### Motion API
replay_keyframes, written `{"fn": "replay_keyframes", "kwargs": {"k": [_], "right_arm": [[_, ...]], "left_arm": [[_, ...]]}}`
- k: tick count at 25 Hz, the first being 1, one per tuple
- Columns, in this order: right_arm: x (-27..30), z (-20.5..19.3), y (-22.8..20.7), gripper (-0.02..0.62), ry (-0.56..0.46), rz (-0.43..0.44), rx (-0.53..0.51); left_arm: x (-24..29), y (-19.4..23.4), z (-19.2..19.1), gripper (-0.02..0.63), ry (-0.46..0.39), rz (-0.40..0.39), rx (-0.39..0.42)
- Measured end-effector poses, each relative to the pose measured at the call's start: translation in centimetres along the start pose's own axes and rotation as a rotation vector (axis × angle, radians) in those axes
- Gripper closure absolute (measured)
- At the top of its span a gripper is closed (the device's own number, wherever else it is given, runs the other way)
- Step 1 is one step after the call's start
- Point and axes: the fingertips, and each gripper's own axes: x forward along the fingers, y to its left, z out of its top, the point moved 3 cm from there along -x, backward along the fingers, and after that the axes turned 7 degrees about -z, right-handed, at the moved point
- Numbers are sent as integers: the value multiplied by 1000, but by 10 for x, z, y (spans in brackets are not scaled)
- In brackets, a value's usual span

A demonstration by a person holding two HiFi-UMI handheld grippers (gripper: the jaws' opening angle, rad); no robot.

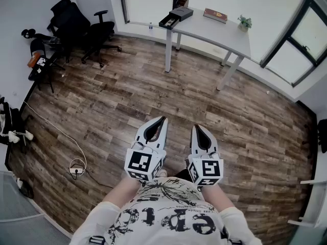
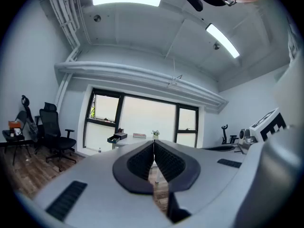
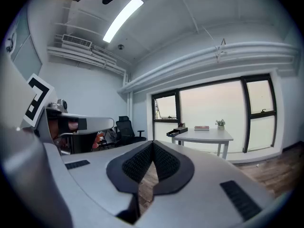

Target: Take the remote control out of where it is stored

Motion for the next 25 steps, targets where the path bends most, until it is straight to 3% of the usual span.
{"fn": "replay_keyframes", "kwargs": {"k": [15, 22, 25], "right_arm": [[7, 5, -6, 594, -29, 7, 29], [11, -5, -4, 594, 0, 17, 42], [9, -6, -7, 594, 3, 7, 57]], "left_arm": [[7, 9, 1, 594, -10, 13, -34], [10, 21, -18, 595, 20, 10, -138], [12, 24, -19, 594, 29, 9, -137]]}}
